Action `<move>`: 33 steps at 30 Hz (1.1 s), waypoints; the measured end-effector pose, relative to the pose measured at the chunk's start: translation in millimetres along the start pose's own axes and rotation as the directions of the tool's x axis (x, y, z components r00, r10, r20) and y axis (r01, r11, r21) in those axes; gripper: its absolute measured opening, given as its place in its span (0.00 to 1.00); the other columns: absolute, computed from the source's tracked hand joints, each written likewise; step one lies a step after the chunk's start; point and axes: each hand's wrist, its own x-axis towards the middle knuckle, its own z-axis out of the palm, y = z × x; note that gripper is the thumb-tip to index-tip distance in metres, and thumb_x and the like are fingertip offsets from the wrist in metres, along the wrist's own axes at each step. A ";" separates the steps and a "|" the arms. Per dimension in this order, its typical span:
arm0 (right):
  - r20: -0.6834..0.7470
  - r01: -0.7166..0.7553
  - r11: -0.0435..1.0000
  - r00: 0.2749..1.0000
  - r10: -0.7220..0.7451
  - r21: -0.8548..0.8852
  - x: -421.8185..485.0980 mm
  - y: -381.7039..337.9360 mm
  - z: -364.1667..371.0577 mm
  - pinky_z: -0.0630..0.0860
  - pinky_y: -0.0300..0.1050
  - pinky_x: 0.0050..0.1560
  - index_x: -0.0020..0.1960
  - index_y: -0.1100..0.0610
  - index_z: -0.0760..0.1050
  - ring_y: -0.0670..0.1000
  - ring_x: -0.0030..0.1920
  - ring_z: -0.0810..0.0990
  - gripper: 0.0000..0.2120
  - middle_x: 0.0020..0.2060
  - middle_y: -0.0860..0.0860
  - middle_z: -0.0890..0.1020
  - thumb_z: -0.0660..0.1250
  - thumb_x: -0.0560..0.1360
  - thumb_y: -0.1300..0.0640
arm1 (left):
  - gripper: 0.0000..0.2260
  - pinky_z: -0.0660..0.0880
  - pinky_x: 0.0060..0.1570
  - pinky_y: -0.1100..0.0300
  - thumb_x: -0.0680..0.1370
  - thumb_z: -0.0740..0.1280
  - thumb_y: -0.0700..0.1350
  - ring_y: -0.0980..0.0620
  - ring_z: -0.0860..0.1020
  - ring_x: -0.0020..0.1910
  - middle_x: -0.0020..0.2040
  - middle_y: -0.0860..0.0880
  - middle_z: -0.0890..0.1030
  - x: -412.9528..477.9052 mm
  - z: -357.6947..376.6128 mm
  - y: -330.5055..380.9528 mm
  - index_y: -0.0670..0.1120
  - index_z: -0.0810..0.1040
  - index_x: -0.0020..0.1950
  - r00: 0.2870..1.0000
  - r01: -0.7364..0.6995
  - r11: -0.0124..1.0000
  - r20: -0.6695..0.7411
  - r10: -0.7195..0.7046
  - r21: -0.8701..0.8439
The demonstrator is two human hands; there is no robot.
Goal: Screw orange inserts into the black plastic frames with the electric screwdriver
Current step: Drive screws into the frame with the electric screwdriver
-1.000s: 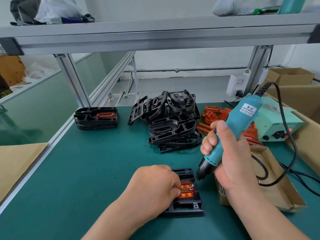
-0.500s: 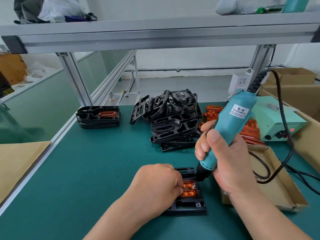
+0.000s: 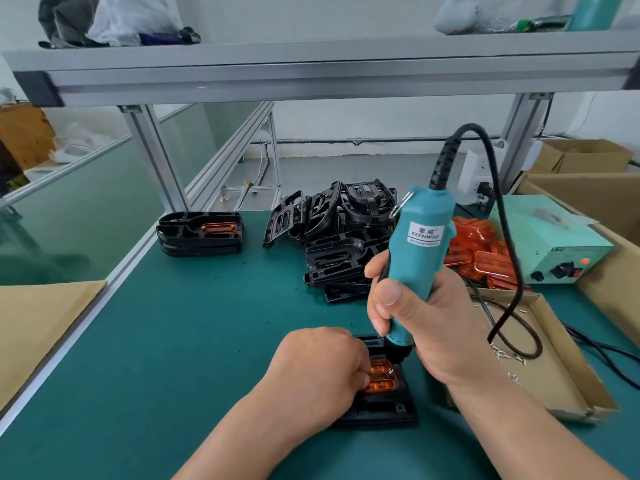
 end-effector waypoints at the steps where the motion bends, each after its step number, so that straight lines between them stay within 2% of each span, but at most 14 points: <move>1: 0.007 0.001 1.000 1.000 -0.001 -0.001 0.8 -0.4 0.4 0.74 0.45 0.36 0.51 0.52 0.80 0.54 0.30 0.75 0.17 0.34 0.55 0.76 0.78 0.75 0.39 | 0.08 0.78 0.50 0.53 0.80 0.66 0.56 0.51 0.80 0.51 0.52 0.55 0.82 0.1 -0.1 0.0 0.57 0.81 0.56 1.000 0.003 1.000 0.001 -0.003 -0.002; 4: 0.034 -0.014 1.000 0.999 0.013 0.027 1.7 -0.8 0.5 0.73 0.45 0.35 0.53 0.55 0.80 0.54 0.30 0.74 0.18 0.32 0.52 0.76 0.78 0.76 0.42 | 0.08 0.78 0.51 0.52 0.80 0.66 0.56 0.50 0.80 0.52 0.52 0.55 0.82 0.5 -0.6 0.6 0.56 0.82 0.56 1.000 0.007 1.000 0.013 -0.007 -0.001; 8: 0.101 -0.033 0.999 0.994 0.031 0.020 1.6 -1.7 2.6 0.73 0.43 0.35 0.52 0.56 0.80 0.52 0.30 0.73 0.18 0.30 0.52 0.76 0.78 0.76 0.43 | 0.08 0.78 0.50 0.52 0.80 0.66 0.56 0.50 0.80 0.51 0.52 0.55 0.82 0.5 -1.3 1.2 0.57 0.82 0.55 1.000 0.015 1.000 0.024 -0.015 0.003; 13: 0.174 -0.041 0.998 0.984 0.048 -0.044 1.3 0.4 6.4 0.72 0.47 0.35 0.50 0.55 0.79 0.52 0.32 0.73 0.13 0.31 0.50 0.76 0.76 0.78 0.47 | 0.07 0.78 0.50 0.53 0.80 0.66 0.55 0.50 0.80 0.50 0.51 0.55 0.82 -0.7 -1.0 0.8 0.56 0.81 0.54 0.999 0.030 1.000 0.036 -0.030 -0.002; 20: 0.127 -0.021 1.000 0.992 0.018 0.023 1.4 0.9 3.1 0.73 0.43 0.35 0.49 0.59 0.78 0.52 0.30 0.72 0.11 0.30 0.53 0.75 0.75 0.78 0.52 | 0.07 0.78 0.51 0.54 0.80 0.66 0.55 0.52 0.80 0.51 0.53 0.56 0.83 0.2 -2.6 2.4 0.56 0.82 0.55 0.999 0.027 0.999 0.034 -0.027 -0.016; 27: 0.046 -0.027 0.998 0.999 0.025 0.052 4.7 3.5 -0.9 0.72 0.44 0.34 0.46 0.54 0.78 0.55 0.28 0.70 0.07 0.30 0.55 0.73 0.75 0.77 0.53 | 0.08 0.78 0.53 0.54 0.80 0.67 0.55 0.52 0.80 0.52 0.53 0.56 0.83 1.5 -0.9 2.3 0.56 0.82 0.56 0.999 0.029 0.999 0.022 -0.029 -0.013; 33: 0.096 -0.045 0.998 0.995 0.041 0.040 3.7 4.7 -0.8 0.72 0.46 0.34 0.43 0.54 0.76 0.56 0.28 0.69 0.09 0.28 0.57 0.72 0.74 0.78 0.53 | 0.08 0.78 0.51 0.54 0.80 0.67 0.56 0.52 0.80 0.51 0.52 0.56 0.83 1.0 1.1 1.7 0.57 0.82 0.56 0.999 0.042 0.999 0.015 -0.041 -0.011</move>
